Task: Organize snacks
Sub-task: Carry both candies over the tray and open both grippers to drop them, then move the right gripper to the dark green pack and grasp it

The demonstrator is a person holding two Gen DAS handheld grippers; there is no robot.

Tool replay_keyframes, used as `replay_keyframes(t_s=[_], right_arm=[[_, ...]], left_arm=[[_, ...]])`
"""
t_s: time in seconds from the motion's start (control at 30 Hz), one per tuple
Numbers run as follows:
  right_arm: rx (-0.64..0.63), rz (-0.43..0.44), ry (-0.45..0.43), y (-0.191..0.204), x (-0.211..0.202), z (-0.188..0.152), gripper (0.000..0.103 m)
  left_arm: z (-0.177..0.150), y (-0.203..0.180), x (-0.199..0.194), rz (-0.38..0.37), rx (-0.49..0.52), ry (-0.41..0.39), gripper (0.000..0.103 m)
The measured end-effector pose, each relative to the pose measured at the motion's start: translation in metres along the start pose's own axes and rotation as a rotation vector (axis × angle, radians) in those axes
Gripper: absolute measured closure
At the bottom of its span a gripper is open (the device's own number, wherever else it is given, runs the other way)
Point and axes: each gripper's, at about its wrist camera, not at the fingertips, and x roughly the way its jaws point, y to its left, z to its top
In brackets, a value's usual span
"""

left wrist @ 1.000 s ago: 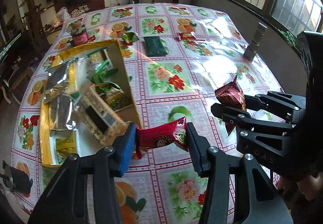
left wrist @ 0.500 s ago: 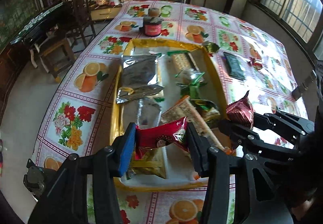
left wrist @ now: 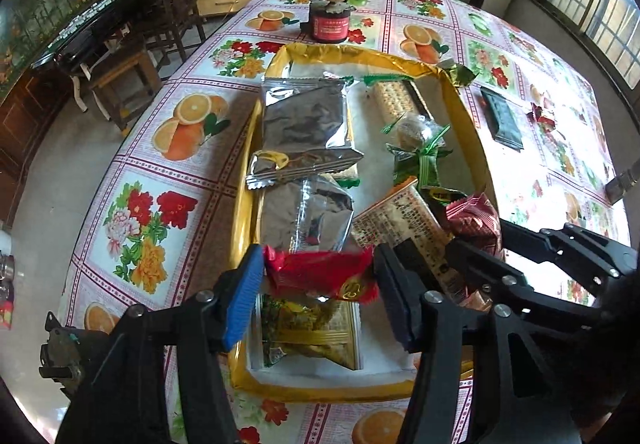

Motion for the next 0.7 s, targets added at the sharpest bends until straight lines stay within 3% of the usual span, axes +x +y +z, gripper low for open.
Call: replay_keyframes(t_s=[0.13, 0.37, 0.63, 0.7], right_arm=[[0.005, 0.005, -0.007, -0.003, -0.008, 0.000, 0.058], [0.028, 0.023, -0.040, -0.021, -0.031, 0.002, 0.057], [0.221, -0.166, -0.111, -0.128, -0.061, 0.034, 0.056], [0.275, -0.178, -0.112, -0.153, -0.056, 0.046, 0.049]], left_arm=[[-0.001, 0.000, 0.000, 0.009, -0.007, 0.000, 0.035], [-0.004, -0.005, -0.012, 0.022, 0.000, -0.023, 0.028], [0.010, -0.018, -0.034, -0.002, 0.019, -0.077, 0.027], [0.019, -0.027, -0.035, 0.000, 0.034, -0.083, 0.027]])
